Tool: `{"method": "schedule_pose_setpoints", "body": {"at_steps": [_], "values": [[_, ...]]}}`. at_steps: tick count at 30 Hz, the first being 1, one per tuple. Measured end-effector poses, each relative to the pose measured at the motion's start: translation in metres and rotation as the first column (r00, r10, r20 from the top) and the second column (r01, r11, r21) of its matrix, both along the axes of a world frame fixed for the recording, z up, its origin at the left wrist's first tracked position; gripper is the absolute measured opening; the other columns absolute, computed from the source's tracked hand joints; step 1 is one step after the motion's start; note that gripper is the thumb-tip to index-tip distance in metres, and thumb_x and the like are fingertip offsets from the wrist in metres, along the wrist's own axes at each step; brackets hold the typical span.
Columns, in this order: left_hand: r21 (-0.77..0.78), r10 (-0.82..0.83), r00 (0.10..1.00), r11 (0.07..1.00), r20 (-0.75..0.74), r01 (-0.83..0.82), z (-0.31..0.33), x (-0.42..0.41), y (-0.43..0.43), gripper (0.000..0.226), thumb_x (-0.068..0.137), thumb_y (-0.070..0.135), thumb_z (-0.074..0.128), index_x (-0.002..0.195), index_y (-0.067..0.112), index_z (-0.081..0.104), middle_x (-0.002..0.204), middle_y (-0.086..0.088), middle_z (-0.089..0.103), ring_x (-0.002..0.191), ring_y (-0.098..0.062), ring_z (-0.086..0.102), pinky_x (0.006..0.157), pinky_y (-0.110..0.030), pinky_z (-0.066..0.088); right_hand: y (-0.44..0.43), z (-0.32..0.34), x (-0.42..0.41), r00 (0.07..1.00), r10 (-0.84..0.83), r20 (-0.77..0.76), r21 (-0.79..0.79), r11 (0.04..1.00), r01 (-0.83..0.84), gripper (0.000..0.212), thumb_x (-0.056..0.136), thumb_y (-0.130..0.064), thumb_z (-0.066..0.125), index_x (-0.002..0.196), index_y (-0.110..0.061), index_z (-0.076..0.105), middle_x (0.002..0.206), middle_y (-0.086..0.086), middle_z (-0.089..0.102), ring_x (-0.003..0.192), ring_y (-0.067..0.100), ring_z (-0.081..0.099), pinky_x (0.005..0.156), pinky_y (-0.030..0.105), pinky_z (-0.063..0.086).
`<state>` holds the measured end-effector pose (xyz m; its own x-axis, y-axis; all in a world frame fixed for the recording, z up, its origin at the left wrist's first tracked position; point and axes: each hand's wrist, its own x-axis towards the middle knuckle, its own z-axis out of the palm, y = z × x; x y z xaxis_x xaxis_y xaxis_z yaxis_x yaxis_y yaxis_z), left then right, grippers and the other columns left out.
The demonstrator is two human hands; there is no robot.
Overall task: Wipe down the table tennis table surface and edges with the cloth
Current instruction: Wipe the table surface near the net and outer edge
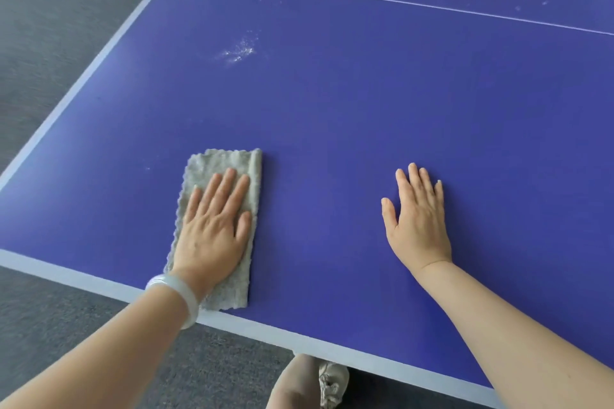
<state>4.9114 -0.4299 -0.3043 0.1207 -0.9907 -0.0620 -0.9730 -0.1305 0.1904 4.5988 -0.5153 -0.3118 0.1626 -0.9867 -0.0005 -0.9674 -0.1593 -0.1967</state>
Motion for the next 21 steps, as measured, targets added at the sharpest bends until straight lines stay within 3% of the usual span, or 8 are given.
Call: {"method": "schedule_pose_setpoints", "body": {"at_steps": [2, 4, 6, 8, 11, 14, 18, 21], "values": [[0.042, 0.237, 0.971, 0.971, -0.005, -0.237, -0.002, 0.004, -0.005, 0.061, 0.1, 0.04, 0.021, 0.158, 0.029, 0.007, 0.166, 0.005, 0.001, 0.151, -0.012, -0.007, 0.123, -0.042, -0.001, -0.001, -0.001, 0.001, 1.0, -0.007, -0.012, -0.008, 1.0, 0.007, 0.06, 0.103, -0.038, 0.036, 0.154, -0.007, 0.027, 0.163, 0.014, 0.019, 0.152, 0.028, 0.013, 0.124, 0.048, 0.005], [0.026, 0.328, 0.945, 0.944, 0.01, -0.328, -0.003, -0.027, -0.006, 0.064, 0.098, 0.04, 0.014, 0.158, 0.022, 0.002, 0.166, 0.0, -0.004, 0.152, -0.018, -0.01, 0.123, -0.045, -0.003, 0.0, -0.002, 0.002, 1.0, -0.013, -0.019, -0.013, 1.0, 0.013, 0.06, 0.103, -0.037, 0.037, 0.154, -0.007, 0.029, 0.162, 0.015, 0.021, 0.152, 0.029, 0.014, 0.124, 0.049, 0.007], [0.011, 0.23, 0.973, 0.973, -0.01, -0.23, -0.001, -0.072, 0.004, 0.067, 0.096, 0.041, 0.011, 0.158, 0.018, 0.0, 0.165, -0.003, -0.007, 0.151, -0.021, -0.015, 0.122, -0.048, -0.003, 0.0, -0.001, 0.003, 1.0, -0.018, -0.021, -0.015, 1.0, 0.018, 0.06, 0.102, -0.037, 0.038, 0.153, -0.007, 0.029, 0.162, 0.015, 0.022, 0.152, 0.029, 0.015, 0.124, 0.049, 0.008], [-0.008, -0.01, 0.999, 1.0, -0.036, 0.01, -0.002, -0.115, 0.02, 0.065, 0.098, 0.039, 0.017, 0.158, 0.017, 0.007, 0.166, -0.003, -0.002, 0.152, -0.021, -0.012, 0.122, -0.051, 0.003, 0.001, 0.0, 0.004, 1.0, -0.019, -0.014, -0.007, 1.0, 0.019, 0.059, 0.103, -0.035, 0.039, 0.153, -0.006, 0.03, 0.162, 0.015, 0.022, 0.152, 0.029, 0.015, 0.124, 0.049, 0.008], [-0.018, -0.332, 0.942, 0.943, -0.059, 0.331, -0.003, -0.141, 0.029, 0.061, 0.101, 0.037, 0.025, 0.158, 0.019, 0.013, 0.166, -0.001, 0.004, 0.153, -0.021, -0.002, 0.119, -0.05, 0.009, 0.0, 0.0, 0.005, 1.0, -0.024, 0.013, -0.014, 1.0, 0.024, 0.058, 0.103, -0.034, 0.039, 0.153, -0.007, 0.03, 0.162, 0.014, 0.022, 0.152, 0.027, 0.013, 0.124, 0.047, 0.007], [-0.019, -0.518, 0.855, 0.855, -0.029, 0.518, -0.002, -0.098, 0.01, 0.058, 0.103, 0.042, 0.023, 0.158, 0.028, 0.011, 0.166, 0.006, 0.003, 0.152, -0.015, -0.004, 0.122, -0.048, 0.006, -0.002, 0.0, 0.003, 0.999, -0.022, 0.03, -0.026, 0.999, 0.023, 0.057, 0.102, -0.033, 0.039, 0.153, -0.008, 0.031, 0.162, 0.013, 0.023, 0.152, 0.026, 0.014, 0.124, 0.047, 0.008], [0.003, -0.329, 0.944, 0.944, 0.024, 0.329, -0.003, 0.005, -0.022, 0.059, 0.101, 0.045, 0.021, 0.157, 0.033, 0.012, 0.165, 0.01, 0.007, 0.152, -0.012, 0.0, 0.122, -0.049, 0.009, 0.0, 0.0, 0.001, 0.999, -0.039, 0.005, 0.007, 0.999, 0.039, 0.057, 0.103, -0.034, 0.035, 0.154, -0.01, 0.029, 0.163, 0.01, 0.021, 0.153, 0.024, 0.012, 0.125, 0.046, 0.008], [0.014, -0.226, 0.974, 0.974, 0.017, 0.226, -0.003, 0.031, -0.028, 0.06, 0.1, 0.044, 0.02, 0.158, 0.03, 0.013, 0.165, 0.007, 0.007, 0.152, -0.013, -0.001, 0.123, -0.046, 0.002, 0.002, 0.005, 0.003, 0.997, -0.074, -0.038, 0.018, 0.997, 0.075, 0.056, 0.102, -0.03, 0.037, 0.153, -0.008, 0.03, 0.163, 0.011, 0.021, 0.152, 0.025, 0.014, 0.124, 0.049, 0.009]]}}
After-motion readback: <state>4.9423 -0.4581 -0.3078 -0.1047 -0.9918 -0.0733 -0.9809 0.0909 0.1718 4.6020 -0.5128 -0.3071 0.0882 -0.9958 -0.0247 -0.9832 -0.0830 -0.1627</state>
